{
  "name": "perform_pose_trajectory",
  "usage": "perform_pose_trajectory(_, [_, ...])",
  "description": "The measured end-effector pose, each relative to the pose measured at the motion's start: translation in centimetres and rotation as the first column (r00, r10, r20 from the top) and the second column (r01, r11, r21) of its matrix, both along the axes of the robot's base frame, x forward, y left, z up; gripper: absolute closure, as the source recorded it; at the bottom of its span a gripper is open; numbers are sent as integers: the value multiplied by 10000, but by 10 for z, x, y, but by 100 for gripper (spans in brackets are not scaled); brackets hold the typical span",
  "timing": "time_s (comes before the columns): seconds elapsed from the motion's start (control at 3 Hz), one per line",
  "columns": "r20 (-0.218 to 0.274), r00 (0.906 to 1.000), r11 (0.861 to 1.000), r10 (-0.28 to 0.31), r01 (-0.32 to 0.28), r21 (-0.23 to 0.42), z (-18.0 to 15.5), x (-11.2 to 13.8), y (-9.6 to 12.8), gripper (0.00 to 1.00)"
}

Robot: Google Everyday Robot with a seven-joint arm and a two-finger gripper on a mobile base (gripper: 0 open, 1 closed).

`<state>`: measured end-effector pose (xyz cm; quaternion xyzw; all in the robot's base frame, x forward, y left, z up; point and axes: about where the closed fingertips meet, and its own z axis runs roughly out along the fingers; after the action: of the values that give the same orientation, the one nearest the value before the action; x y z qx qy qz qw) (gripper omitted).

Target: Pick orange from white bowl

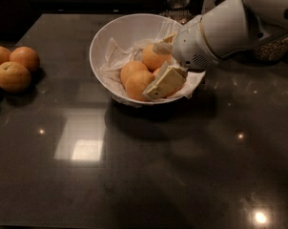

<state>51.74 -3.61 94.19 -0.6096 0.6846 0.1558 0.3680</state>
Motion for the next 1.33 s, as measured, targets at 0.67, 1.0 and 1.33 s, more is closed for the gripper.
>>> perform_pose_trajectory(0.67, [115,9999,9997,38,-35,-238,-15,9,3,29])
perform_pose_trajectory(1.0, [317,9995,9989,-88,102,-452,-18,19,1,29])
perform_pose_trajectory(1.33, [154,9997,9959,-214,227,-874,-36,35,4,33])
